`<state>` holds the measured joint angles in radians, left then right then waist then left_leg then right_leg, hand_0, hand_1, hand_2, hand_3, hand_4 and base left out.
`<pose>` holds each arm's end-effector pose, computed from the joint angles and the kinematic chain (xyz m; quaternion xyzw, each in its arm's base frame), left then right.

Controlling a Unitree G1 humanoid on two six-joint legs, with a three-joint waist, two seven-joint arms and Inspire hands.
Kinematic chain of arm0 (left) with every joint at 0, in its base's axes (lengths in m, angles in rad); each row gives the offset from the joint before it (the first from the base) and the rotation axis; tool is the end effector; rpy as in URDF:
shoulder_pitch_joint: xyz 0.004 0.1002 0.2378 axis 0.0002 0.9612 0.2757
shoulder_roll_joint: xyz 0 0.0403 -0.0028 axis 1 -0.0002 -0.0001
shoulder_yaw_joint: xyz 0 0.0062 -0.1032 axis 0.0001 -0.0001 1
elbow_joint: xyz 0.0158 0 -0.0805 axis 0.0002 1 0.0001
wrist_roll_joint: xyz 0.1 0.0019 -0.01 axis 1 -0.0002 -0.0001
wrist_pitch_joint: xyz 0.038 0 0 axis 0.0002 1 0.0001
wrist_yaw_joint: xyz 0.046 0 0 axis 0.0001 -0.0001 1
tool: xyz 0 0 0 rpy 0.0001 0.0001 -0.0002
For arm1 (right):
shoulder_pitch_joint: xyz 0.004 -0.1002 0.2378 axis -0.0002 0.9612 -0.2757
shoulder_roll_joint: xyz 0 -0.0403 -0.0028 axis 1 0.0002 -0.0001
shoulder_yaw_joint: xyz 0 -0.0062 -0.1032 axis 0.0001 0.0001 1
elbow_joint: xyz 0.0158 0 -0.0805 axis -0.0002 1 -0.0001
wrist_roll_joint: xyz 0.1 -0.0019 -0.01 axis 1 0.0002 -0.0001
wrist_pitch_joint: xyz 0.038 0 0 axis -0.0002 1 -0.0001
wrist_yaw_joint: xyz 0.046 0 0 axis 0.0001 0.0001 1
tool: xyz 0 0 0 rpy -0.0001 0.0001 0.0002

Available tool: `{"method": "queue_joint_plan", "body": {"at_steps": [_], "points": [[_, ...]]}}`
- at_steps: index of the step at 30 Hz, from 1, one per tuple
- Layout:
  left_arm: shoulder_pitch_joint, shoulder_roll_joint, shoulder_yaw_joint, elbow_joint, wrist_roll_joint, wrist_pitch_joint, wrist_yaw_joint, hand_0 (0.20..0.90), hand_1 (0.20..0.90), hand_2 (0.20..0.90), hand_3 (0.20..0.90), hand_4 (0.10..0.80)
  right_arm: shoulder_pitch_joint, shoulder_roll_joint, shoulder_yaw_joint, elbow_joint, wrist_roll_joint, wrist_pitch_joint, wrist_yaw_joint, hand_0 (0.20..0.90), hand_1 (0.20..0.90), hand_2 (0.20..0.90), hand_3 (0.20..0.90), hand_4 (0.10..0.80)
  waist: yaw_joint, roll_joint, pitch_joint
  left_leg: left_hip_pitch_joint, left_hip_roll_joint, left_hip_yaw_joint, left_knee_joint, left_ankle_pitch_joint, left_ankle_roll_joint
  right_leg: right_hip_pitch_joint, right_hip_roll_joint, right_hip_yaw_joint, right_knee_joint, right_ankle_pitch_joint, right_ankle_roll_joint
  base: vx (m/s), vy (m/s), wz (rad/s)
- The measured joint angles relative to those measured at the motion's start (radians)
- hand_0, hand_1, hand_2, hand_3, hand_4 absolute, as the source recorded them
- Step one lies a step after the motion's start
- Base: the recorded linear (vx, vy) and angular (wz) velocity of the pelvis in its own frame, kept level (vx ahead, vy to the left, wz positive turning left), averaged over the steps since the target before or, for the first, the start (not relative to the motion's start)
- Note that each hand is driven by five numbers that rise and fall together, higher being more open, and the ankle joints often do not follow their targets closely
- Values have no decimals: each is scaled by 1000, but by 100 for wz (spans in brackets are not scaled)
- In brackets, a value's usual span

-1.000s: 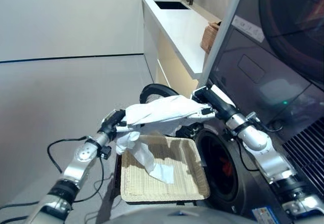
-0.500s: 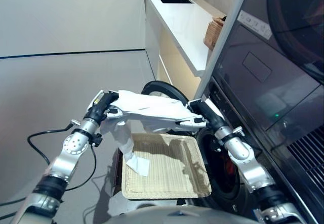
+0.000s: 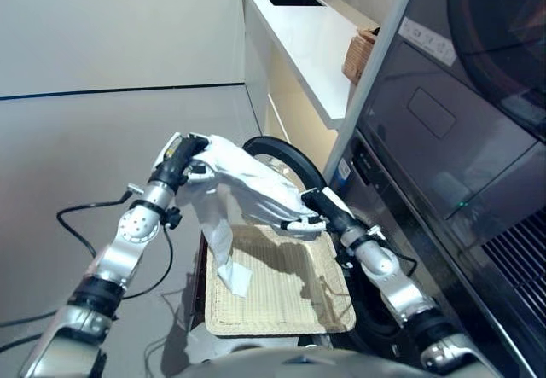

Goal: Pick up the clothes and place them into the washing machine

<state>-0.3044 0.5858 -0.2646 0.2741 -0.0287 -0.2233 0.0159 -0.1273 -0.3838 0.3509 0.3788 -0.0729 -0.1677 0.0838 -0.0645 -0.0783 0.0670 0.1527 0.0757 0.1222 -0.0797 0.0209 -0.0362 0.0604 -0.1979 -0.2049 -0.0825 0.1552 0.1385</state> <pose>0.2558 0.2159 0.0822 0.2918 -0.0904 -0.1059 0.9463 0.2116 -0.1766 0.0021 -0.2469 0.0787 0.2028 0.9443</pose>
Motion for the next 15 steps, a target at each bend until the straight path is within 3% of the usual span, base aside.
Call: {"method": "queue_joint_plan", "body": {"at_steps": [9, 10, 11, 15], "points": [[-113, -1, -88, 0, 2, 26, 9, 200, 200, 200, 200, 300, -47, 6, 27, 20, -17, 46, 0, 200, 200, 200, 200, 300, -2, 2, 0, -1, 0, -5, 0, 0, 0, 0, 0, -3, 0, 0, 0, 1, 0, 1], [-125, 0, -104, 0, 3, 28, 9, 200, 200, 200, 200, 300, -51, 6, 33, 23, -17, 57, 0, 475, 475, 475, 475, 496, -1, 2, 0, -1, 0, -6, 0, 0, 0, 1, 0, -3, 0, 0, 0, 0, 0, 0], [-134, -2, -113, -1, 4, 28, 9, 200, 200, 200, 200, 300, -55, 8, 36, 30, -17, 60, 0, 900, 900, 900, 900, 800, 0, 2, 0, -2, 0, -6, 0, 0, 0, 1, 0, -4, 0, 0, 0, 0, 0, 0], [-145, -5, -118, -2, 4, 29, 9, 200, 200, 200, 200, 300, -55, 9, 40, 31, -23, 62, 0, 900, 900, 900, 900, 800, -4, 5, 0, -2, 0, -6, 0, 0, 0, 0, 0, -4, 0, 0, 0, 0, 0, 0]]}}
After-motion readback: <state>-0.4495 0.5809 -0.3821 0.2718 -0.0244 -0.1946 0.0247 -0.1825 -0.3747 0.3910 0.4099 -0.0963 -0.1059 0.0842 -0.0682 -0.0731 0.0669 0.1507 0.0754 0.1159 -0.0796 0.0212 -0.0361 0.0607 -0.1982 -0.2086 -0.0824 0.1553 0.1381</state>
